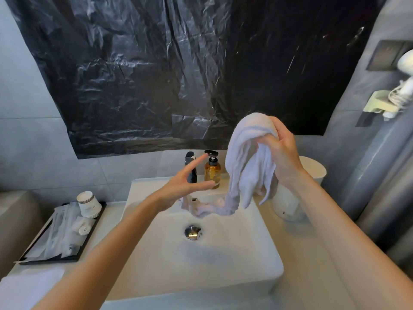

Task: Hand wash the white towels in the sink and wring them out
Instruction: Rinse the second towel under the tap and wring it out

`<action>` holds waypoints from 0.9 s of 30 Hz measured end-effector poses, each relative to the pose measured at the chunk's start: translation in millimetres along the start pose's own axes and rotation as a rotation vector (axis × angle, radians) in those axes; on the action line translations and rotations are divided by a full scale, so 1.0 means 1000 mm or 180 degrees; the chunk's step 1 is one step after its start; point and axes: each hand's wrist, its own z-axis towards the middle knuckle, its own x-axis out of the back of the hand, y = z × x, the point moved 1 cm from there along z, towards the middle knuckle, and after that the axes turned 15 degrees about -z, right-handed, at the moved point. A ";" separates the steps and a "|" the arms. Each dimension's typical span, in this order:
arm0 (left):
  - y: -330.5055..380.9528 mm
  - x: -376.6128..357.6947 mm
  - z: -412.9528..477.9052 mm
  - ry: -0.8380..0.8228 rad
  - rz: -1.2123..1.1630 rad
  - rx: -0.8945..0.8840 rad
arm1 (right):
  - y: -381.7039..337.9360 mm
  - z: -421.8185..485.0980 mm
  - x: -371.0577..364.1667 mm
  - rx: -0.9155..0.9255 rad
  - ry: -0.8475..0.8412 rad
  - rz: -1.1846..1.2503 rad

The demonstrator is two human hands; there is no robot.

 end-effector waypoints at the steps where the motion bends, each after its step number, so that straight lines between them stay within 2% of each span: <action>1: 0.014 -0.009 0.003 -0.0135 -0.0094 -0.0153 | -0.011 0.004 0.002 0.0092 0.0029 0.0080; 3: 0.043 -0.029 0.008 -0.0276 -0.0102 -0.0556 | -0.033 0.012 0.004 0.0297 0.0048 0.0252; 4: 0.058 -0.037 0.011 -0.0171 -0.0018 -0.0830 | -0.044 0.015 0.005 0.0396 0.0051 0.0333; 7: 0.098 -0.046 0.017 0.0549 -0.0118 -0.1458 | -0.074 0.026 0.008 0.0532 0.0093 0.0593; 9: 0.117 -0.042 0.017 0.0576 -0.0479 -0.1412 | -0.088 0.032 0.012 0.0628 0.0083 0.0511; 12: 0.128 -0.037 0.014 0.0276 -0.0682 -0.1152 | -0.092 0.034 0.019 0.0717 0.0174 -0.0099; 14: 0.126 -0.037 0.012 0.0357 -0.0533 -0.1087 | -0.083 0.032 0.021 0.0638 0.0203 -0.0398; 16: 0.119 -0.041 0.010 0.0475 -0.0942 -0.0948 | -0.061 0.027 0.019 0.0546 0.0149 -0.0799; 18: 0.112 -0.046 0.006 0.0594 -0.1437 -0.0863 | -0.033 0.018 0.013 0.0322 0.0061 -0.1308; 20: 0.111 -0.049 0.002 0.0658 -0.1316 -0.1016 | -0.007 0.004 0.005 -0.0121 -0.0268 -0.1595; 22: 0.112 -0.052 -0.003 0.0541 -0.1080 -0.1211 | 0.012 -0.012 -0.003 -0.0427 -0.0987 -0.1319; 24: 0.114 -0.054 -0.004 0.0441 -0.1179 -0.1268 | 0.020 -0.024 -0.014 -0.0433 -0.1533 -0.0602; 26: 0.117 -0.062 -0.004 0.0426 -0.1709 -0.1061 | 0.021 -0.033 -0.030 -0.0415 -0.1574 -0.0160; 27: 0.119 -0.067 -0.004 0.0432 -0.1940 -0.0941 | 0.021 -0.037 -0.041 -0.0424 -0.1355 -0.0122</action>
